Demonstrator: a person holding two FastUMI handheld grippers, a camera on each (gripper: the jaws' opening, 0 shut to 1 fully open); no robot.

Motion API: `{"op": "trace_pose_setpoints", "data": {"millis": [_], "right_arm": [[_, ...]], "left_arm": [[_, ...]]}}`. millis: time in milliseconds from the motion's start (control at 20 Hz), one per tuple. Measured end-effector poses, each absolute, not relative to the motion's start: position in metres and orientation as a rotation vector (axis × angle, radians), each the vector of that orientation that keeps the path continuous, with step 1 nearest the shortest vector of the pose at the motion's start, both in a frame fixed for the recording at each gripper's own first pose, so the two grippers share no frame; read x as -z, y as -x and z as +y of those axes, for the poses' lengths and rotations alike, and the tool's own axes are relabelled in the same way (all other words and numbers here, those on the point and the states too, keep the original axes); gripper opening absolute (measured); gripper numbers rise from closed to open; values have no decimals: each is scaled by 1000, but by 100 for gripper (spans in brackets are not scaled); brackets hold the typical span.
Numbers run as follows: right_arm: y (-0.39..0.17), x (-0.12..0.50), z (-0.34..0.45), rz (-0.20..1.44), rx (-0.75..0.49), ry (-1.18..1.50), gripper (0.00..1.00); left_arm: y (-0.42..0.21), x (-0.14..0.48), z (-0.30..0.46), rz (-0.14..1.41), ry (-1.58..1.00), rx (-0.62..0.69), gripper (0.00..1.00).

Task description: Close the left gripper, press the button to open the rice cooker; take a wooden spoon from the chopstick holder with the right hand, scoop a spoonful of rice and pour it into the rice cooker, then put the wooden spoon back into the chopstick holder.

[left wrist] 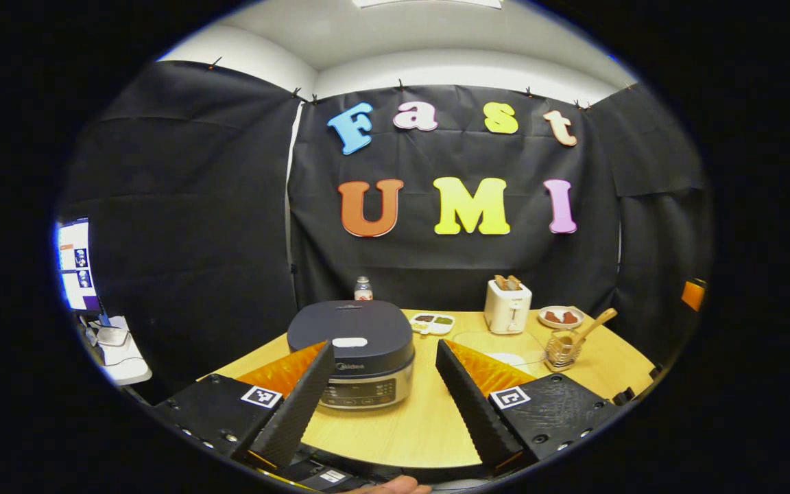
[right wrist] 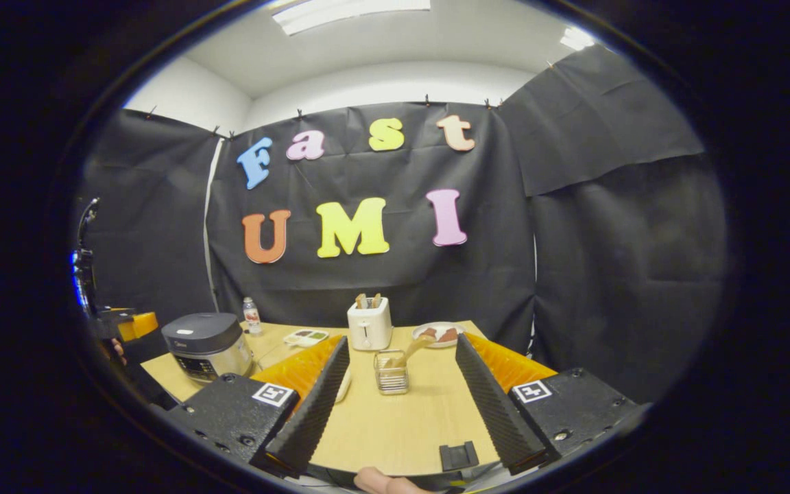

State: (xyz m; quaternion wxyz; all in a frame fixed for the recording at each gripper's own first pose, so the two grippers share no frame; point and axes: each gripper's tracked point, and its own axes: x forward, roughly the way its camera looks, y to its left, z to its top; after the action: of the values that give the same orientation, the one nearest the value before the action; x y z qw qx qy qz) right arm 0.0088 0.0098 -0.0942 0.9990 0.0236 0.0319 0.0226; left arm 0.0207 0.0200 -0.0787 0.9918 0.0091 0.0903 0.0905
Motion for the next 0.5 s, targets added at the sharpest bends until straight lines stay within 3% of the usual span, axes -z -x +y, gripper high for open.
{"op": "trace_pose_setpoints", "data": {"millis": [50,100,250,300,350,400,450,500], "right_arm": [[-6,90,7,59,-35,-46,100],[-4,86,5,52,-29,-45,100],[2,70,3,26,-18,-39,100],[3,65,2,21,-19,-34,93],[6,62,2,22,-20,-28,100],[7,59,2,22,-22,-20,94],[10,56,3,20,-23,-15,94],[9,52,3,15,-21,-10,100]], "left_arm": [[-15,73,10,171,-13,-162,100],[-11,70,3,164,-8,-151,95],[-1,55,-10,153,11,-137,95],[1,47,-15,142,16,-129,95],[3,43,-18,136,20,-124,95],[5,40,-21,131,26,-124,95],[6,36,-23,124,28,-119,95],[8,32,-26,117,26,-114,95]]}}
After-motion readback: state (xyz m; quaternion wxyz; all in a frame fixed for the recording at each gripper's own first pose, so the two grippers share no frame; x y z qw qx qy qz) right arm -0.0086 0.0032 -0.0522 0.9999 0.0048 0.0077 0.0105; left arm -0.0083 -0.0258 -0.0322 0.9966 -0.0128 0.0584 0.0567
